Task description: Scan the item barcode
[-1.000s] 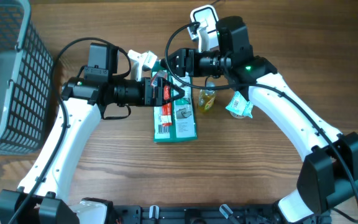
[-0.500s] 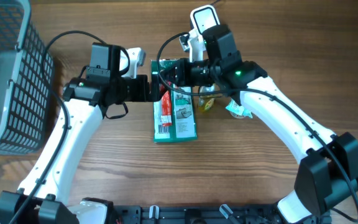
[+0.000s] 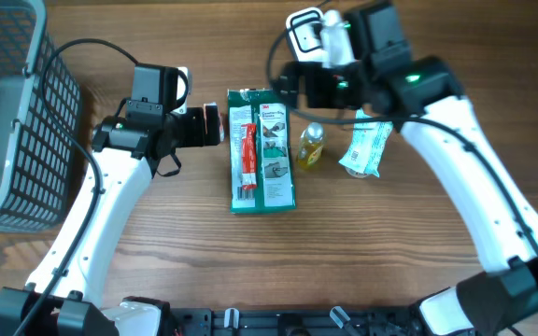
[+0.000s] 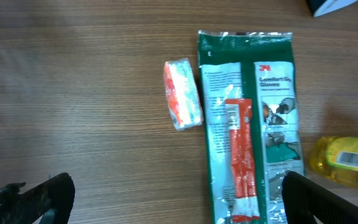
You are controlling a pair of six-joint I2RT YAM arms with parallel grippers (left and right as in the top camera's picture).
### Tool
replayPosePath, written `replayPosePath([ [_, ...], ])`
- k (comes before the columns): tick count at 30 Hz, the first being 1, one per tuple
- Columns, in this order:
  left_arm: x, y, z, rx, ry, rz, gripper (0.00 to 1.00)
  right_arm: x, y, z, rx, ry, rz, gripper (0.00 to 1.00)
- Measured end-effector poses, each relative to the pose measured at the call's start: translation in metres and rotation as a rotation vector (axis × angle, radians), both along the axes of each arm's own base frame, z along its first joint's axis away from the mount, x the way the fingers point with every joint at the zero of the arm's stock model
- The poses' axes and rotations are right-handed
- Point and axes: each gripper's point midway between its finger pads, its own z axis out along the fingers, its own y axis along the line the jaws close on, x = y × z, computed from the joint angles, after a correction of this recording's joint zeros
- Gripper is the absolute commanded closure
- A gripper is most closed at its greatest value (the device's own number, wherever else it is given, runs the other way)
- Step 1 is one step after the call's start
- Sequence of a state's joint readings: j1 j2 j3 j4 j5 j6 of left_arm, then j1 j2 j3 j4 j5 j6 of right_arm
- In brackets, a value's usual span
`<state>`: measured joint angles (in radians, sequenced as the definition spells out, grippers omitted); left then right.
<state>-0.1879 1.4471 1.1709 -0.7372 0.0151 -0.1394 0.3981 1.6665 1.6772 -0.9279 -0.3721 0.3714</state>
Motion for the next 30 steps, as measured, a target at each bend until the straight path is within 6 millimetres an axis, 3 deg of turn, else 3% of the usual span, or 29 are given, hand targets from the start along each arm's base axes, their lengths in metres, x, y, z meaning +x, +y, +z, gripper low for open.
replayPosePath([
  [4,0.000,0.002,0.000,0.009,-0.001,0.006,0.00,-0.013,-0.105,-0.034,-0.263,0.184,-0.242,0.00],
  [6,0.001,0.002,0.000,0.012,-0.003,0.008,0.00,-0.019,-0.151,-0.042,-0.322,0.256,-0.347,0.00],
  [9,0.001,0.003,0.000,0.015,-0.004,0.009,0.00,-0.037,-0.194,-0.049,-0.368,0.362,-0.431,0.03],
  [10,0.001,0.003,0.000,0.015,-0.004,0.009,0.00,-0.039,-0.200,-0.050,-0.370,0.375,-0.444,0.04],
  [11,0.001,0.003,0.000,0.015,-0.003,0.009,0.00,-0.040,-0.202,-0.053,-0.368,0.384,-0.450,0.05],
  [12,0.001,0.003,0.000,0.015,-0.003,0.009,0.00,-0.041,-0.200,-0.056,-0.356,0.394,-0.441,0.13],
  [14,0.001,0.003,0.000,0.015,-0.003,0.009,0.00,-0.040,-0.180,-0.064,-0.278,0.403,-0.375,0.16],
  [17,0.001,0.003,0.000,0.015,-0.003,0.009,0.00,-0.041,-0.135,-0.074,-0.210,0.401,-0.281,0.14],
  [19,0.001,0.003,0.000,0.015,-0.003,0.009,0.00,-0.036,-0.107,-0.077,-0.204,0.362,-0.249,0.07],
  [20,0.001,0.003,0.000,0.015,-0.004,0.009,0.00,-0.032,-0.083,-0.076,-0.206,0.318,-0.229,0.06],
  [21,0.001,0.003,0.000,0.015,-0.004,0.009,0.00,-0.032,-0.072,-0.076,-0.230,0.292,-0.238,0.06],
  [25,0.001,0.003,0.000,0.015,-0.004,0.009,0.00,-0.025,-0.086,-0.079,-0.336,0.240,-0.332,0.15],
  [28,0.001,0.003,0.000,0.015,-0.004,0.009,0.00,-0.021,-0.114,-0.081,-0.362,0.259,-0.381,0.28],
  [30,0.001,0.003,0.000,0.015,-0.004,0.009,0.00,-0.021,-0.140,-0.083,-0.356,0.298,-0.404,0.28],
])
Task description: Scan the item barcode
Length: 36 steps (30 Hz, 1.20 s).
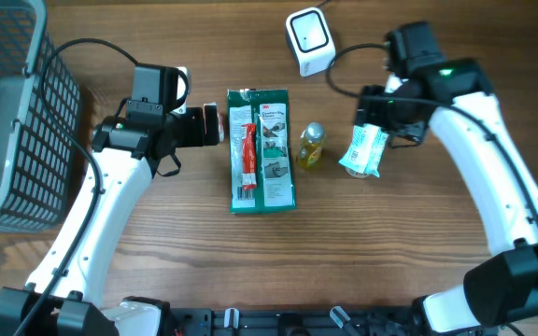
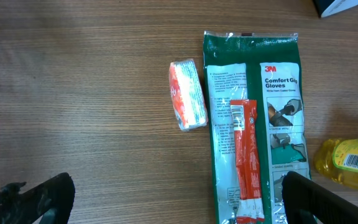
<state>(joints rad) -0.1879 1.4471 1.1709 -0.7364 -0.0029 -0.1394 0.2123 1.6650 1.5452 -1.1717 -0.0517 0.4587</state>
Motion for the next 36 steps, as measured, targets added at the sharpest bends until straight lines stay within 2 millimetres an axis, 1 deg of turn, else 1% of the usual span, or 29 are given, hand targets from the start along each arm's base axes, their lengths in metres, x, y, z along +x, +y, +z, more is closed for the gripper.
replayPosePath([
  [2,0.000,0.000,0.000,0.000,0.000,0.000,0.00,-0.003,-0.022,-0.003,0.008,0.034,-0.032,0.28],
  [3,0.000,0.000,0.000,0.000,0.000,0.000,0.00,-0.006,-0.026,-0.009,0.011,0.051,-0.036,0.28],
  [5,0.000,0.000,0.000,0.000,0.000,0.000,0.00,-0.011,-0.025,-0.030,0.020,0.073,-0.020,0.28],
  [6,0.000,0.000,0.000,0.000,0.000,0.000,0.00,-0.014,-0.023,-0.042,0.027,0.083,-0.010,0.31],
  [7,0.000,0.000,0.000,0.000,0.000,0.000,0.00,-0.016,-0.022,-0.054,0.030,0.092,-0.003,0.39],
  [8,0.000,0.000,0.000,0.000,0.000,0.000,0.00,-0.020,-0.021,-0.064,0.033,0.107,0.001,0.55],
  [9,0.000,0.000,0.000,0.000,0.000,0.000,0.00,-0.022,-0.020,-0.071,0.037,0.111,0.011,0.65],
  [11,0.000,0.000,0.000,0.000,0.000,0.000,0.00,-0.021,-0.018,-0.073,0.047,0.103,0.015,0.89],
  [12,0.000,0.000,0.000,0.000,0.000,0.000,0.00,-0.020,-0.017,-0.073,0.052,0.097,0.020,0.96],
  [15,0.000,0.000,0.000,0.000,0.000,0.000,0.00,-0.020,-0.014,-0.069,0.064,0.096,0.049,0.96],
  [18,0.000,0.000,0.000,0.000,0.000,0.000,0.00,-0.024,-0.019,-0.060,0.065,0.112,0.047,0.96],
  [21,0.000,0.000,0.000,0.000,0.000,0.000,0.00,-0.026,-0.044,-0.051,0.069,0.106,-0.025,0.96],
  [23,0.000,0.000,0.000,0.000,0.000,0.000,0.00,-0.028,-0.066,-0.047,0.066,0.107,-0.082,0.96],
  [24,0.000,0.000,0.000,0.000,0.000,0.000,0.00,-0.030,-0.075,-0.047,0.061,0.114,-0.099,0.96],
  [25,0.000,0.000,0.000,0.000,0.000,0.000,0.00,-0.034,-0.081,-0.048,0.053,0.127,-0.112,0.96],
  [27,0.000,0.000,0.000,0.000,0.000,0.000,0.00,-0.038,-0.086,-0.051,0.035,0.141,-0.114,0.96],
  [28,0.000,0.000,0.000,0.000,0.000,0.000,0.00,-0.043,-0.087,-0.057,0.026,0.160,-0.113,0.87],
  [30,0.000,0.000,0.000,0.000,0.000,0.000,0.00,-0.060,-0.089,-0.075,0.008,0.220,-0.111,0.30],
  [31,0.000,0.000,0.000,0.000,0.000,0.000,0.00,-0.065,-0.089,-0.081,0.004,0.236,-0.114,0.20],
  [32,0.000,0.000,0.000,0.000,0.000,0.000,0.00,-0.067,-0.090,-0.087,-0.001,0.242,-0.113,0.18],
  [33,0.000,0.000,0.000,0.000,0.000,0.000,0.00,-0.067,-0.090,-0.090,-0.003,0.238,-0.111,0.20],
  [35,0.000,0.000,0.000,0.000,0.000,0.000,0.00,-0.061,-0.090,-0.091,-0.002,0.211,-0.110,0.22],
  [36,0.000,0.000,0.000,0.000,0.000,0.000,0.00,-0.056,-0.087,-0.090,0.018,0.192,-0.107,0.22],
])
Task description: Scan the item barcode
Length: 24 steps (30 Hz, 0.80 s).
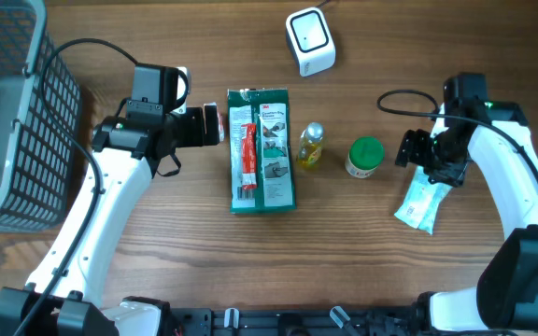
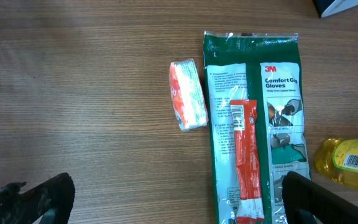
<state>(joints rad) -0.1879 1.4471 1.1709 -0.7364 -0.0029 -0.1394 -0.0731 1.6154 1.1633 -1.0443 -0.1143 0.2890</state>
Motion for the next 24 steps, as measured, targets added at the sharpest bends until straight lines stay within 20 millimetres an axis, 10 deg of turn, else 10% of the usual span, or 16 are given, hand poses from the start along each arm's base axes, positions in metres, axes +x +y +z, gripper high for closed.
replayPosePath([
  [13,0.000,0.000,0.000,0.000,0.000,0.000,0.00,0.042,0.089,0.011,0.093,-0.198,0.120,0.16],
  [24,0.000,0.000,0.000,0.000,0.000,0.000,0.00,0.042,0.092,-0.013,-0.019,-0.154,0.097,0.26],
])
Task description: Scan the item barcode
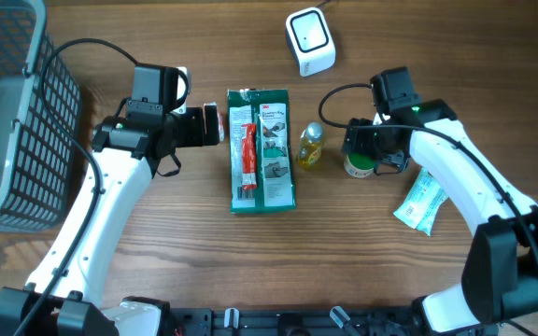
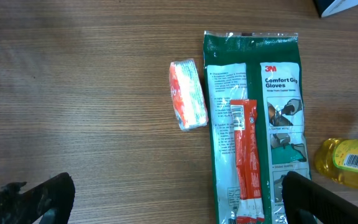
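Note:
The white barcode scanner (image 1: 309, 40) stands at the back of the table. A green glove packet (image 1: 261, 149) with a red stick pack (image 1: 247, 154) on it lies mid-table. To its right stand a small yellow bottle (image 1: 311, 147) and a green-lidded jar (image 1: 359, 167). My right gripper (image 1: 372, 149) is right over the jar; its jaws are hidden from me. A white-green pouch (image 1: 420, 203) lies at the right front. My left gripper (image 2: 176, 202) hangs wide open above the table, near a small orange-white pack (image 2: 188, 94).
A grey wire basket (image 1: 7, 112) fills the far left. The right arm's cable loops over the table between the scanner and the jar.
My right gripper has moved left from beside the pouch to over the green-lidded jar. The pouch lies where it was. The left arm has not moved.
The right arm was first at the back by the scanner, with the pouch near the yellow bottle. Then its gripper was at the pouch's top end. Later the pouch lay at the right front, with a jar showing where it had been. Now the gripper is at that jar.

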You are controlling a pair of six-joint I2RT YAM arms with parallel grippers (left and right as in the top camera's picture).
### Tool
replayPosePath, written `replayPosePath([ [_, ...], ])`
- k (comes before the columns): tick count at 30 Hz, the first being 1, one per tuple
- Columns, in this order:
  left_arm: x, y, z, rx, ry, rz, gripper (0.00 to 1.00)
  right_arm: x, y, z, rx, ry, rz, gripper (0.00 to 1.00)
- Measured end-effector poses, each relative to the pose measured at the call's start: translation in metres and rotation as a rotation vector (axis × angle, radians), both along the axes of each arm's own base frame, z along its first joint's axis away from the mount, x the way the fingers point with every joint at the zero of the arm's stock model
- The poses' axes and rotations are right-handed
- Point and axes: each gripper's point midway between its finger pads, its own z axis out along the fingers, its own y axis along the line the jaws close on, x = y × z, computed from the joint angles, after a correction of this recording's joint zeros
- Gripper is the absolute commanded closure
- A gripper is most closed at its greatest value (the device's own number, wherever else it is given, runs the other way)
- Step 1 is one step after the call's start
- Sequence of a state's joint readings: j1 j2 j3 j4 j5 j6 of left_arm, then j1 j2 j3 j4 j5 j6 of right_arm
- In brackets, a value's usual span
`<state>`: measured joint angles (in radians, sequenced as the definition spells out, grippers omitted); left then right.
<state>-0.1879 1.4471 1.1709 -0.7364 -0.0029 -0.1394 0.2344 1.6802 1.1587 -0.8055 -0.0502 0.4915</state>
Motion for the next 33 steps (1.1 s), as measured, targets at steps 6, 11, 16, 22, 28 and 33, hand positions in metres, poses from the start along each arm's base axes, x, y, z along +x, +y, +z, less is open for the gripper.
replayPosePath([
  [6,0.000,0.000,0.000,0.000,0.000,0.000,0.00,-0.007,-0.003,-0.005,-0.013,0.029,-0.005,0.60],
  [11,0.000,0.000,0.000,0.000,0.000,0.000,0.00,-0.023,-0.007,-0.005,-0.034,0.098,0.018,0.59],
  [16,0.000,0.000,0.000,0.000,0.000,0.000,0.00,-0.024,-0.008,-0.005,-0.040,0.103,0.041,0.54],
  [22,0.000,0.000,0.000,0.000,0.000,0.000,0.00,-0.025,-0.009,-0.005,-0.043,0.108,0.049,0.10],
  [28,0.000,0.000,0.000,0.000,0.000,0.000,0.00,-0.023,-0.009,-0.004,-0.045,0.100,0.061,0.12],
  [33,0.000,0.000,0.000,0.000,0.000,0.000,0.00,-0.026,-0.010,-0.004,-0.048,0.110,0.064,0.57],
])
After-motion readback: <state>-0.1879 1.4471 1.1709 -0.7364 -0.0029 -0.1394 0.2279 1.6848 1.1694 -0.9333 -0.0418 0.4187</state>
